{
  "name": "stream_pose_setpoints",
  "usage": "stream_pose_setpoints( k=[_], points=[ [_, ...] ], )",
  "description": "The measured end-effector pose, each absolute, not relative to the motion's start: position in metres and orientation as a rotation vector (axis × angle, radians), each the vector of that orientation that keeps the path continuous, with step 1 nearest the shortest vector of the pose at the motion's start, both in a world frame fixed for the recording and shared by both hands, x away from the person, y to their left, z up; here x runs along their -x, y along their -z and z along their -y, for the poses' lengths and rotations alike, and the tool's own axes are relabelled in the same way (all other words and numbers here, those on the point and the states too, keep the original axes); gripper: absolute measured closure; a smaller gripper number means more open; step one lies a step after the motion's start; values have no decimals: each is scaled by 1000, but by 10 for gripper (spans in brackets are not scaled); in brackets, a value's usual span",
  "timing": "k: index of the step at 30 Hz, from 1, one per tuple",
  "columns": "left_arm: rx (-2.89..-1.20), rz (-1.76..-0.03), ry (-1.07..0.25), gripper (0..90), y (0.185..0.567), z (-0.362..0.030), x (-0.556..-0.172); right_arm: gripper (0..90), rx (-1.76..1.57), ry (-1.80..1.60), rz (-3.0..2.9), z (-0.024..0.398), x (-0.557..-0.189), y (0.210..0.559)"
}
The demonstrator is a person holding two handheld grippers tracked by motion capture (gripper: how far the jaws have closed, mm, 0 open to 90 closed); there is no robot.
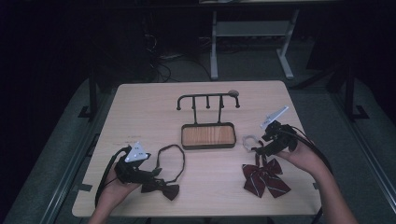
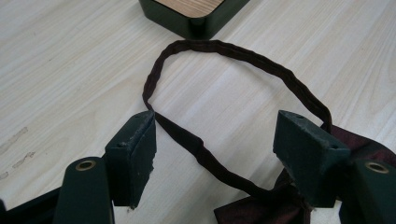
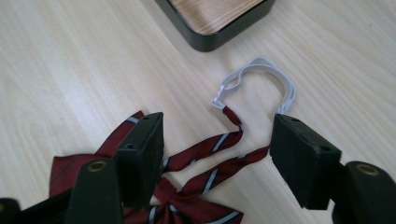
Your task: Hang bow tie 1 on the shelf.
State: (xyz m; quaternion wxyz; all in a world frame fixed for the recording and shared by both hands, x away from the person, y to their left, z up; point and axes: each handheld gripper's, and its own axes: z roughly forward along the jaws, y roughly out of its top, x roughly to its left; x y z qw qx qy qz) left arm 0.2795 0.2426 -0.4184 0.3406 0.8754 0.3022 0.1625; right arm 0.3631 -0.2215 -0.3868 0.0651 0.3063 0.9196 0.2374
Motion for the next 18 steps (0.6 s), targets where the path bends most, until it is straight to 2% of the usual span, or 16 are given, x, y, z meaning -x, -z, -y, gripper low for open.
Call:
stream_pose_setpoints(
  k=[18],
  points=[
    [-2276,-786,-423,306,417,-244,-280,435,-1024,-581,-2786,211,-405,404]
  ],
)
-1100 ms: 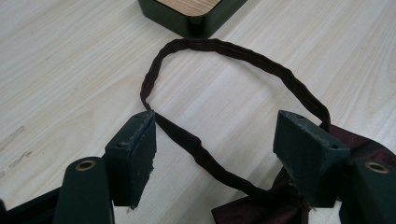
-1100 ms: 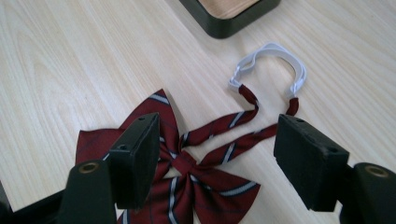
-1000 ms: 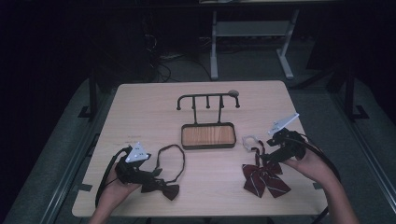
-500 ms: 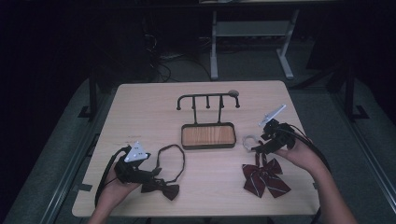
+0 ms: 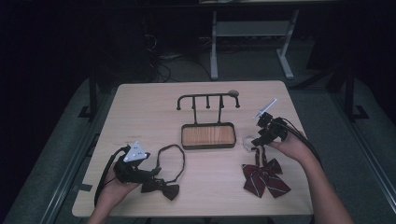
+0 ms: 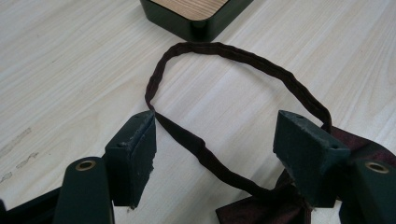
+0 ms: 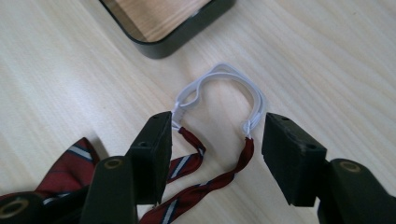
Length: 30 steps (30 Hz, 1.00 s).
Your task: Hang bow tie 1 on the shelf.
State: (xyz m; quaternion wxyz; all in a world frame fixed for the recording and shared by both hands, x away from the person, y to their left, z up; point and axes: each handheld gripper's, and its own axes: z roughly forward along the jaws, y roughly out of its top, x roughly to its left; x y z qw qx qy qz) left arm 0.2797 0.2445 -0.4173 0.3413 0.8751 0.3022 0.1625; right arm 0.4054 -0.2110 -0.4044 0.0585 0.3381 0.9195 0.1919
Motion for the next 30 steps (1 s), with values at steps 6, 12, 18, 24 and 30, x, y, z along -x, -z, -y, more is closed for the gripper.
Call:
stream_pose_setpoints(
  k=[6,12,18,24,30],
  points=[
    [-2275,-786,-424,306,417,-245,-280,460,-1048,-534,-2802,211,-414,413],
    [-2277,-788,-423,306,417,-245,-280,499,-1092,-503,-2798,213,-423,420],
    [-2280,-787,-420,306,418,-245,-280,526,-1125,-471,-2796,216,-430,426],
    [-2278,-787,-419,306,418,-245,-281,572,-1140,-405,-2815,214,-434,434],
    [-2276,-785,-421,306,417,-245,-280,651,-1138,-345,-2817,211,-434,437]
  ],
)
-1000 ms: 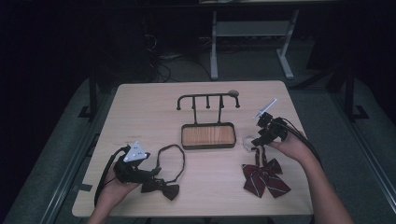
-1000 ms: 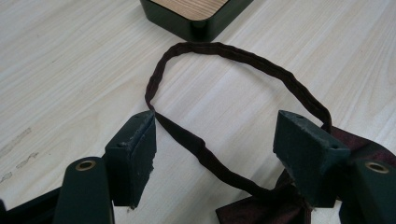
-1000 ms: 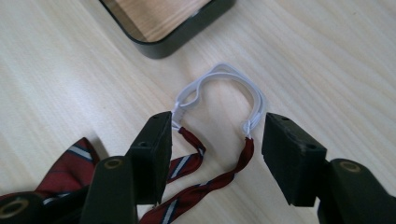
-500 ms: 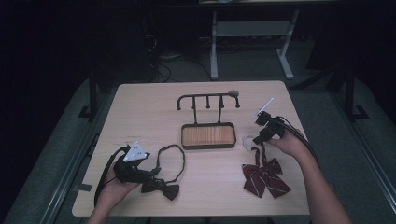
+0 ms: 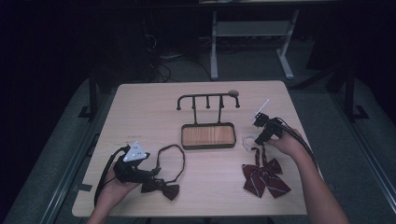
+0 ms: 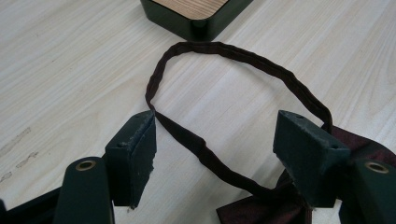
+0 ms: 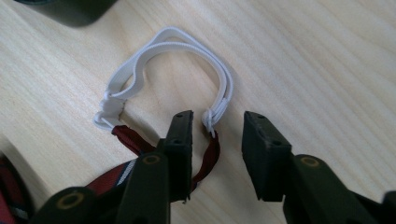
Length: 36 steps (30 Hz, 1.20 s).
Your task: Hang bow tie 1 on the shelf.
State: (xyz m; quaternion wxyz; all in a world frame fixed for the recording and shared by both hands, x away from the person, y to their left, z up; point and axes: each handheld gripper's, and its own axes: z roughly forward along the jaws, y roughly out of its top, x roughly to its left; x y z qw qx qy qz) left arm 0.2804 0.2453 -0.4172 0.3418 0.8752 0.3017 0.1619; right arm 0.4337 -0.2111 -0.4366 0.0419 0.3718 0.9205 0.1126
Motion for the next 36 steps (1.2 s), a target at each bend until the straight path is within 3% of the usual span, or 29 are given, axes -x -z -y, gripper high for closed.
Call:
stream_pose_setpoints(
  k=[14,21,36],
  points=[
    [-2270,-783,-417,306,417,-245,-280,729,-1134,-310,-2825,209,-435,440],
    [-2278,-779,-415,306,417,-244,-280,821,-1120,-289,-2833,209,-435,440],
    [-2280,-775,-412,306,417,-244,-279,830,-1056,-446,-2859,217,-419,415]
  ],
)
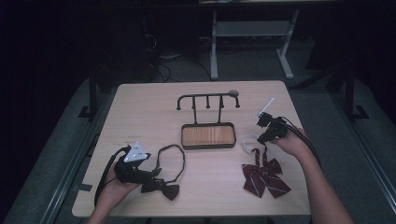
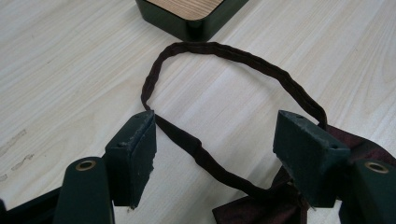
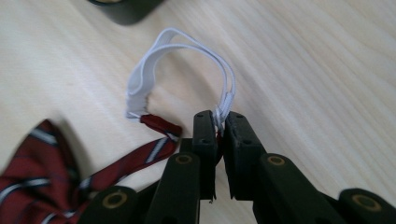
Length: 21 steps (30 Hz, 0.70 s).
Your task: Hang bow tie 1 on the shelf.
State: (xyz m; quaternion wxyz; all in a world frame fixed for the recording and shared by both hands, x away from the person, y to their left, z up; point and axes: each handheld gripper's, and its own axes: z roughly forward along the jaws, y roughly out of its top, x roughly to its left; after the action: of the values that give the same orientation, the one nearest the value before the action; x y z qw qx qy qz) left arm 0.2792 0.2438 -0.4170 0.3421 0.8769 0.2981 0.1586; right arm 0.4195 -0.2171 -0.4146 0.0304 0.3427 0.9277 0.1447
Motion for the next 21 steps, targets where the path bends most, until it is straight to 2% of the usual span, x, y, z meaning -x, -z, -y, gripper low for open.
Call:
stream_pose_setpoints(
  k=[21],
  points=[
    [-2284,-771,-410,306,417,-243,-279,830,-862,-607,-2937,202,-390,360]
  ],
)
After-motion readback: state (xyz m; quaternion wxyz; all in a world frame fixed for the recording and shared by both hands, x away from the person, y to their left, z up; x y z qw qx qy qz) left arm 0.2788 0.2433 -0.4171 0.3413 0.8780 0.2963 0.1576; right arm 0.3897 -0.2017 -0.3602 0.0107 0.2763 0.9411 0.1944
